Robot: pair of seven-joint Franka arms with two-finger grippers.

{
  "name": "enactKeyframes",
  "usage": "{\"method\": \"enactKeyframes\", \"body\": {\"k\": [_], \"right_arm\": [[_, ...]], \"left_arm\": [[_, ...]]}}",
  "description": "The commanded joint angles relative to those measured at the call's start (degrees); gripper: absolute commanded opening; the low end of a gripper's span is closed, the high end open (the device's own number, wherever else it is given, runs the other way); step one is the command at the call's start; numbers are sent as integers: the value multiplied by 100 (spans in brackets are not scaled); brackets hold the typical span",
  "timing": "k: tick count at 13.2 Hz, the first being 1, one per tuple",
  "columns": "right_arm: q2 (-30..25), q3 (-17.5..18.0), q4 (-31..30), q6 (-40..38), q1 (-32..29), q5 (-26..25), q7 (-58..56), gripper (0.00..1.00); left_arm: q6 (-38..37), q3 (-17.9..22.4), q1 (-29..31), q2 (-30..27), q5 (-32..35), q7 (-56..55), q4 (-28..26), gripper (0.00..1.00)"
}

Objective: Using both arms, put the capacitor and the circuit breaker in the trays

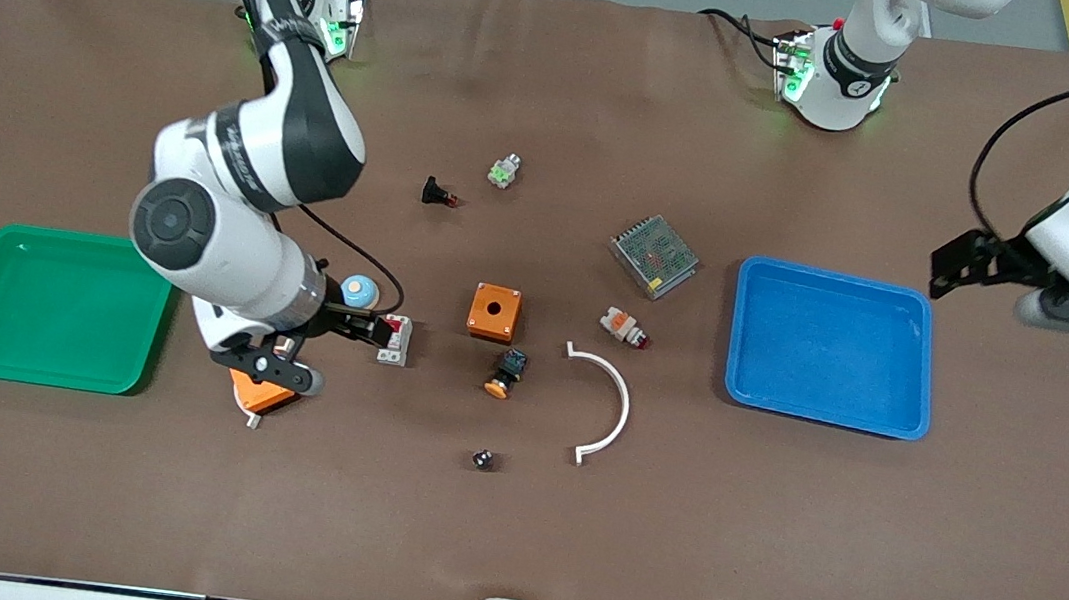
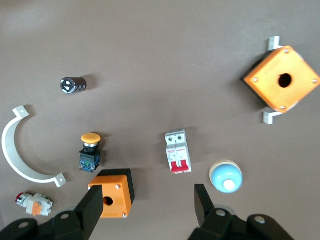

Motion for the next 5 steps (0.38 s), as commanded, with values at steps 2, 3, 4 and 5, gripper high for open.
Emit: {"method": "enactKeyframes", "body": {"k": [2,3,4,5], "right_arm": [[-425,-114,-86,-369,-39,28,42,87],[-565,-132,-95,-413,-39,28,16,89],[-662,-132,-95,-518,-39,19,24,91],[-733,-141,-86,-693,-39,-59,24,93]], "left_arm": [[420,-104,56,-900,78,-101,-1007,100],[404,-113,47,-875,70,-136,-965,100],[395,-113,21,-831,122,46,-860,100],[386,-113,3,-613,227,-13,-633,100]]}}
